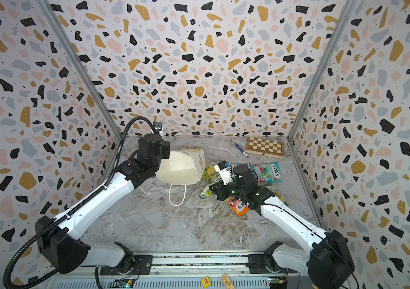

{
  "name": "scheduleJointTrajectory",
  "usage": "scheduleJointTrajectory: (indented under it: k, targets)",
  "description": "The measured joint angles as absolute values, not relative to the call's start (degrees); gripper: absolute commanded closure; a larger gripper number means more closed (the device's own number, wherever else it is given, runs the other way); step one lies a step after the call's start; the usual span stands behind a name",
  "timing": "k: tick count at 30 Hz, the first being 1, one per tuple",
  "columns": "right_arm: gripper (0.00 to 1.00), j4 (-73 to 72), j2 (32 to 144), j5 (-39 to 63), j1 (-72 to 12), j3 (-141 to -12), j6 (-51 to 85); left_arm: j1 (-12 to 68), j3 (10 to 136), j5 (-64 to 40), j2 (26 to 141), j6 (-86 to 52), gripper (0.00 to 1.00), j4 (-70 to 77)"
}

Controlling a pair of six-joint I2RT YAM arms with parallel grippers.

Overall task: Take the snacks out of the paper bag
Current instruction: Place the snack at the center of the table.

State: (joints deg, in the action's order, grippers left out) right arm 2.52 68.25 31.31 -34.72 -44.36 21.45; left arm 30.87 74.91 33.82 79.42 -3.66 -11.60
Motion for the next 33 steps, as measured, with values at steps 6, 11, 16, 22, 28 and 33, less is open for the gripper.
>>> scheduleJointTrajectory:
  k: [6,11,16,22,28,33]
  targets:
    - [1.0,-2.3,73.5,35.9,-34.7,-40.4,22.2,30.9,74.9,34.0,79.4,-3.6,1.0,-11.5]
    - [1.0,-3.0,73.8,37.1,-34.7,-38.1,21.6,30.9,74.6,34.0,79.4,-3.6,1.0,-11.4]
    - [1.0,-2.9,71.4,37.6,-34.7,-34.9,20.9,30.9,74.6,34.0,79.4,-3.6,1.0,-11.3]
    - [0.74,-0.4,67.4,37.2,-34.7,-30.8,21.1,30.9,74.6,33.9,79.4,-3.6,1.0,-11.3]
    - [0.47,2.7,62.5,34.2,-34.7,-28.1,22.3,30.9,74.6,33.6,79.4,-3.6,1.0,-11.3]
    - [0.37,6.1,57.1,29.1,-34.7,-26.6,23.7,30.9,74.6,33.5,79.4,-3.6,1.0,-11.2]
